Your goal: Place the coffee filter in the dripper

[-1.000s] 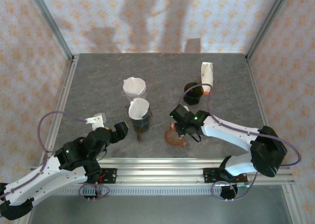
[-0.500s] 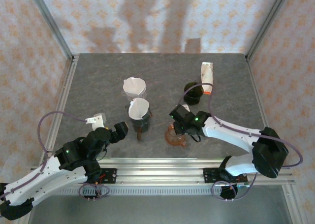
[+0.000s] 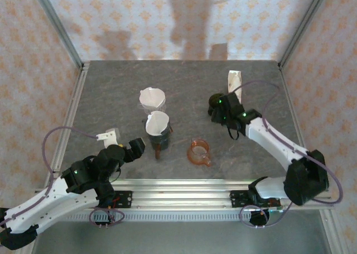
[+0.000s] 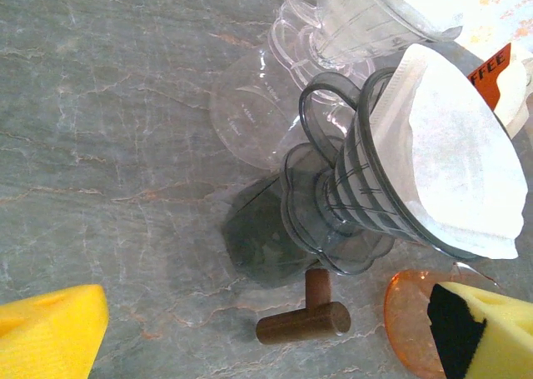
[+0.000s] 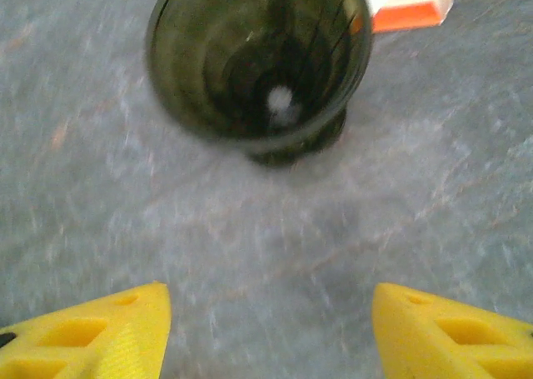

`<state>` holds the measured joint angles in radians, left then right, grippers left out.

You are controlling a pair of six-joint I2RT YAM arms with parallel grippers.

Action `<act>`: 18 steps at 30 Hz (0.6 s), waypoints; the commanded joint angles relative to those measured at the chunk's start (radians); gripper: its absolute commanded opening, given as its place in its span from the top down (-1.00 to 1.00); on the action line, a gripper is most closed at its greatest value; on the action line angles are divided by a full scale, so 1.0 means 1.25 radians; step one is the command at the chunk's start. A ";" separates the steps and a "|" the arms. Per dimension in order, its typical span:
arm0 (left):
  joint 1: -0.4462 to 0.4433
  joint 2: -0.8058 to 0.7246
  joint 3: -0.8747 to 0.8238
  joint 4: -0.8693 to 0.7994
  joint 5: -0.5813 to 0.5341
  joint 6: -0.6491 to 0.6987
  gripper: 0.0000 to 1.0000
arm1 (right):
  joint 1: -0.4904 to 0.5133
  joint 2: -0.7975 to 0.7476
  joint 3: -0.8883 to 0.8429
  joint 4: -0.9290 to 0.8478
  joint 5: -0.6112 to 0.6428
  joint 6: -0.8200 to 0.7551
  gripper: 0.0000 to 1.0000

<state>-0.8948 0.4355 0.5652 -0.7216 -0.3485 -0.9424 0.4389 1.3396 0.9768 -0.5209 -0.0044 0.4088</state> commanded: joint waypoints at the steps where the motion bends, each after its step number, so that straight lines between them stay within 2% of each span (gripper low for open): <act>1: 0.006 -0.015 -0.009 -0.010 -0.017 -0.009 -0.99 | -0.065 0.085 0.065 0.064 -0.023 0.049 -0.30; 4: 0.006 -0.024 -0.010 -0.017 -0.015 -0.012 -0.99 | -0.110 0.147 0.110 0.092 -0.045 0.072 -0.30; 12: 0.006 -0.059 -0.015 -0.044 -0.027 -0.017 -0.99 | -0.147 0.285 0.176 0.085 -0.053 0.099 -0.23; 16: 0.006 -0.068 -0.012 -0.046 -0.023 -0.020 -0.99 | -0.149 0.316 0.180 0.084 -0.055 0.101 -0.10; 18: 0.005 -0.067 -0.008 -0.047 -0.026 -0.017 -0.99 | -0.149 0.319 0.172 0.087 -0.060 0.099 0.04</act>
<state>-0.8948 0.3599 0.5575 -0.7467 -0.3485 -0.9520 0.2581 1.7325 1.1770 -0.4179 -0.0799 0.5167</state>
